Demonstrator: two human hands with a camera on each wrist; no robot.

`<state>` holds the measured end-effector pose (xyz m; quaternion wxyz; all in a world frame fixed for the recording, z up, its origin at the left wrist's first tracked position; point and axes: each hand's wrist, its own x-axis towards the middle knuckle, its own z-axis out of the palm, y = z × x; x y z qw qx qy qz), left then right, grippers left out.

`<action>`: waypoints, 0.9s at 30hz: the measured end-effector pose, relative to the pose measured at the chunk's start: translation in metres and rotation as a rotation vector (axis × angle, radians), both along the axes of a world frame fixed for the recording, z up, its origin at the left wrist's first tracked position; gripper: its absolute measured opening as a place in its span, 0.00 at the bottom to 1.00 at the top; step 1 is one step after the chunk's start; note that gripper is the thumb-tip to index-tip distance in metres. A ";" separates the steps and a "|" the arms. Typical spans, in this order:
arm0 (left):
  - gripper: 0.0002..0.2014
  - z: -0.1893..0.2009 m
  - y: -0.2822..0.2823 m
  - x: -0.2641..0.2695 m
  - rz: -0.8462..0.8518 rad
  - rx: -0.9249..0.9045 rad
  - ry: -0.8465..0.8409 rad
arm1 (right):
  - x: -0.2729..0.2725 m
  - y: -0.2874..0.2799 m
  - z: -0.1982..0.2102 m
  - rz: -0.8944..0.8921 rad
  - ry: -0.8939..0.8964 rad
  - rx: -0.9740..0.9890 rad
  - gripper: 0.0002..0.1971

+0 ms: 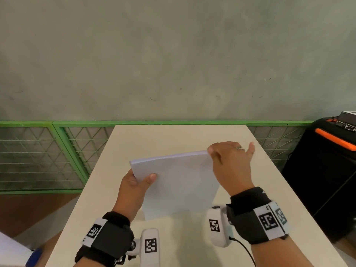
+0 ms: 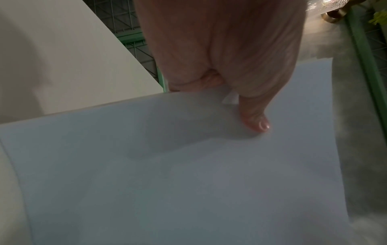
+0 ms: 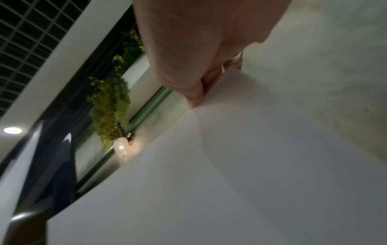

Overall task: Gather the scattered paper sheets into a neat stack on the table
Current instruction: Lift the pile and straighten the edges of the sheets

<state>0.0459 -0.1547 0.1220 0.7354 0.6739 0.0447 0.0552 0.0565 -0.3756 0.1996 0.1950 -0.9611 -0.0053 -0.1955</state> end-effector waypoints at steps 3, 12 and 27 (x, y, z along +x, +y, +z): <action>0.10 0.001 0.000 0.001 -0.001 0.013 0.004 | -0.002 -0.015 -0.005 -0.016 -0.033 0.289 0.14; 0.36 0.000 -0.002 0.005 0.015 0.025 -0.028 | 0.001 -0.019 -0.082 0.180 0.212 1.133 0.48; 0.17 -0.008 -0.003 0.011 0.033 0.023 0.035 | 0.000 -0.007 -0.060 0.174 -0.117 0.913 0.42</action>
